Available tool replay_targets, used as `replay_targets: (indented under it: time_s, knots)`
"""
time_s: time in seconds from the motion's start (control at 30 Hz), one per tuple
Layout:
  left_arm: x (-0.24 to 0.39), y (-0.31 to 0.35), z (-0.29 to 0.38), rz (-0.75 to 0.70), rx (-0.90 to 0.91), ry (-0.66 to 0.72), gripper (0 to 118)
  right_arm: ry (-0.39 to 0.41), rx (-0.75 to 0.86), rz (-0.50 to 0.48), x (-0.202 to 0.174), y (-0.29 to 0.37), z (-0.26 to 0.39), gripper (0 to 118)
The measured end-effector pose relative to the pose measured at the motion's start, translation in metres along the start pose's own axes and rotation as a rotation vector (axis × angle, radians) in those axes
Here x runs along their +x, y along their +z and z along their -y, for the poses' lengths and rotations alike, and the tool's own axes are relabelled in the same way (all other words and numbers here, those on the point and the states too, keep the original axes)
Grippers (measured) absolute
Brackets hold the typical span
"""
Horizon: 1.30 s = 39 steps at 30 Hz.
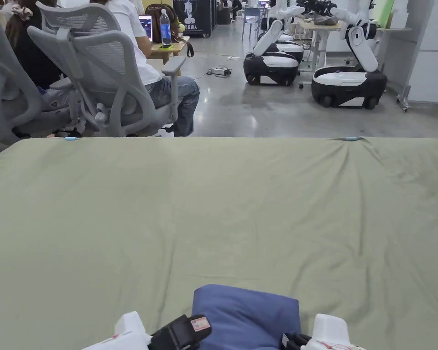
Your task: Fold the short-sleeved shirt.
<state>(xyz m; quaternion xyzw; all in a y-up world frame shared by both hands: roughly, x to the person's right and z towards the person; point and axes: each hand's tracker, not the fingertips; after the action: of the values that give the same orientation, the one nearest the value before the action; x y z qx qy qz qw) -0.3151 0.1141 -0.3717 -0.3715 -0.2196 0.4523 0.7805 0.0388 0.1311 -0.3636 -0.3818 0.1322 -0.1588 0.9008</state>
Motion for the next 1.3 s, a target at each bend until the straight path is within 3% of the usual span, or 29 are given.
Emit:
replay_targets:
  time_s: [0.1,0.13,0.17,0.2,0.3,0.4,0.53,0.8,1.0,1.07,1.13,1.17,1.3]
  knots:
    - [-0.005,-0.047,0.011,0.169,-0.09,0.102,95,0.081,0.018,0.021,-0.008,0.006,-0.005,0]
    - [-0.004,-0.057,0.013,0.179,-0.087,0.13,79,0.103,0.03,0.027,-0.012,0.008,-0.006,0]
    - [-0.004,-0.065,0.012,0.146,-0.066,0.135,54,0.128,0.044,0.041,-0.016,0.012,-0.007,0]
    - [0.0,-0.067,0.01,0.072,-0.039,0.125,40,0.158,0.056,0.05,-0.021,0.016,-0.009,0]
    - [0.006,-0.052,0.0,0.007,-0.018,0.05,36,0.266,0.089,0.078,-0.046,0.025,-0.015,0]
    - [0.013,-0.016,-0.018,-0.066,0.012,-0.101,36,0.352,0.134,0.09,-0.078,0.03,-0.021,0]
    - [0.0,0.047,-0.057,-0.165,0.043,-0.197,35,0.409,0.17,0.061,-0.129,0.027,-0.024,0]
    - [-0.062,0.183,-0.16,-0.322,0.121,-0.214,35,0.501,0.199,-0.025,-0.229,0.01,-0.011,0]
    - [-0.11,0.231,-0.209,-0.409,0.103,-0.182,36,0.536,0.193,-0.042,-0.258,0.0,-0.003,0]
    - [-0.119,0.232,-0.211,-0.379,0.101,-0.162,53,0.537,0.187,-0.044,-0.258,-0.003,-0.003,0]
    - [-0.121,0.233,-0.209,-0.393,0.122,-0.182,90,0.536,0.184,-0.043,-0.258,-0.005,-0.002,0]
    - [-0.12,0.239,-0.207,-0.435,0.164,-0.212,97,0.534,0.182,-0.042,-0.257,-0.005,-0.003,0]
    - [-0.101,0.287,-0.195,-0.711,0.378,-0.286,89,0.53,0.181,-0.038,-0.25,0.0,-0.005,0]
